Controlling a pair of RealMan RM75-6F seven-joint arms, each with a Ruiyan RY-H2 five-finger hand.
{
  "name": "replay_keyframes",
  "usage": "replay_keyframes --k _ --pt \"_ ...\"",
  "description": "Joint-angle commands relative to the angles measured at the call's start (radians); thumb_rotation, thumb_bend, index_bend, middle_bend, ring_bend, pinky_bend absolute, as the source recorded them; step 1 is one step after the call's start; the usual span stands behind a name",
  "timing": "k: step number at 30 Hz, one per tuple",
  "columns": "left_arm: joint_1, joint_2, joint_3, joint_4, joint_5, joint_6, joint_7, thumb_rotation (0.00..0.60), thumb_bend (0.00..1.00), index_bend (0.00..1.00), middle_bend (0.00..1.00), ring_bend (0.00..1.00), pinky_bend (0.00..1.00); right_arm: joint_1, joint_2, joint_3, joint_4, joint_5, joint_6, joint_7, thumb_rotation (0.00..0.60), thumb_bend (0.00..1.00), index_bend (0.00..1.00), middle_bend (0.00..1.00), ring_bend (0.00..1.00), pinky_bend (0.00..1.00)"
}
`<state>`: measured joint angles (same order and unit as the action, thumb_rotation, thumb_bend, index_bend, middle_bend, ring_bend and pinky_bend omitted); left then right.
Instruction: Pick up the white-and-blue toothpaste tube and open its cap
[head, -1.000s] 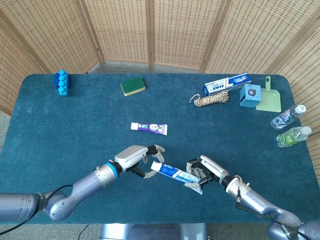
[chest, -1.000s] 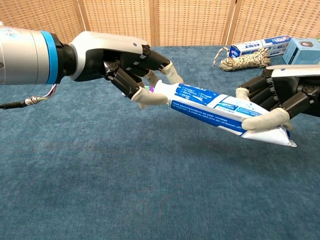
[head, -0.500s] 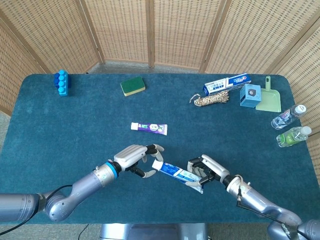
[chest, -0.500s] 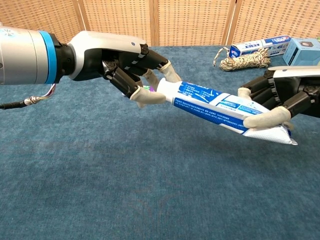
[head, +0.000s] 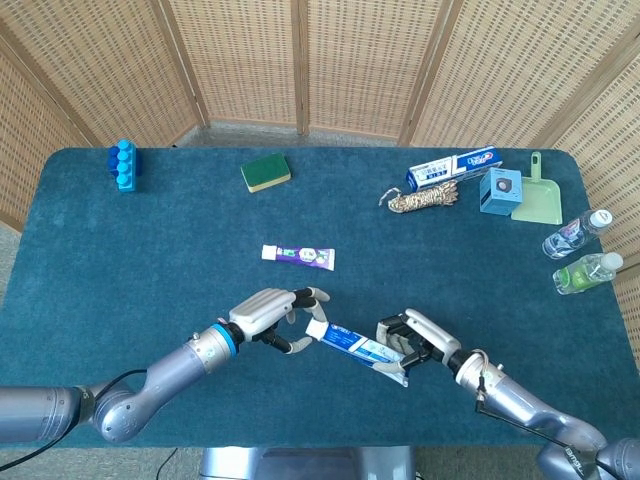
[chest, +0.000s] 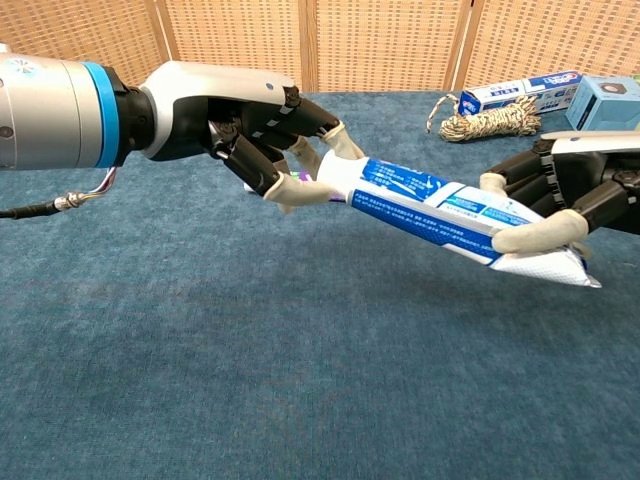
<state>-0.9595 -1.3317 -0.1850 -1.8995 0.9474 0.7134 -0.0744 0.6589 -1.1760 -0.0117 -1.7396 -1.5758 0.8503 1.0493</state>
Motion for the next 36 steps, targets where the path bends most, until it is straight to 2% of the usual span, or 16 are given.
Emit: replay_keyframes --k 1,6,28,36 --pt "0.000 0.000 0.000 0.000 -0.002 0.001 0.001 0.569 0.39 0.38 0.18 0.26 0.41 0.000 0.001 -0.003 0.001 -0.004 0.004 0.010 0.600 0.69 0.90 0.73 0.73 0.84" --pt "0.003 -0.005 -0.004 -0.001 -0.006 0.014 0.004 0.599 0.39 0.40 0.19 0.27 0.41 0.000 0.001 -0.013 0.009 -0.014 0.012 0.026 0.600 0.70 0.90 0.73 0.74 0.84" --pt "0.018 -0.020 -0.010 -0.004 0.015 0.043 0.006 0.600 0.39 0.41 0.19 0.27 0.41 0.009 0.001 -0.035 0.022 -0.021 0.020 0.045 0.600 0.71 0.90 0.73 0.74 0.84" --pt "0.044 -0.040 -0.005 -0.002 0.031 0.094 0.014 0.600 0.39 0.42 0.19 0.27 0.41 0.008 0.000 -0.032 0.028 0.004 0.015 0.039 0.600 0.71 0.90 0.73 0.74 0.84"
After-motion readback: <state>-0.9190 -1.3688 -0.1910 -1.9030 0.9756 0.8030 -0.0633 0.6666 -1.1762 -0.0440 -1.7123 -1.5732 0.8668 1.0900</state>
